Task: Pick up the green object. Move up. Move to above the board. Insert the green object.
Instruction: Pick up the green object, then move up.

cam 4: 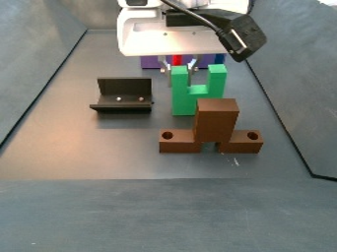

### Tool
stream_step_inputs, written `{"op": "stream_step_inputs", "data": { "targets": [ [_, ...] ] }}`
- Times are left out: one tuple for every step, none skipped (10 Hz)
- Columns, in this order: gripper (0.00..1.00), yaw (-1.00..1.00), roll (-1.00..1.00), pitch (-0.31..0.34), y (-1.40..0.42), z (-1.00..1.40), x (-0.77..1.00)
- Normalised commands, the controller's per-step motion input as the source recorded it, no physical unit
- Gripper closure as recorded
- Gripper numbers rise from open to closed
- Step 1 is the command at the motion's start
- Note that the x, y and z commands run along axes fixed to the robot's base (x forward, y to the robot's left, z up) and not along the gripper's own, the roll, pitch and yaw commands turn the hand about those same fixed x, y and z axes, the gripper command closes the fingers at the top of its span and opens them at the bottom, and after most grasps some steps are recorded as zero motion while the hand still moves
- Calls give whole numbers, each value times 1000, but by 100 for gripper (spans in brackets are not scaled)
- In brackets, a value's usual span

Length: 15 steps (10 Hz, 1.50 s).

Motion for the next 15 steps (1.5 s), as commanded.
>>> {"op": "stream_step_inputs", "data": {
  "targets": [
    [100,0,0,0,0,0,0],
    [100,0,0,0,0,0,0],
    [100,0,0,0,0,0,0],
    [100,0,0,0,0,0,0],
    [100,0,0,0,0,0,0],
    [100,0,0,0,0,0,0],
    [100,0,0,0,0,0,0],
    [100,0,0,0,0,0,0],
    [100,0,0,0,0,0,0],
    [100,0,0,0,0,0,0],
    [100,0,0,0,0,0,0],
    [100,0,0,0,0,0,0],
    [100,0,0,0,0,833,0],
    [100,10,-5,35,-11,773,-100],
    [100,14,3,23,-9,547,-109]
  ]
}}
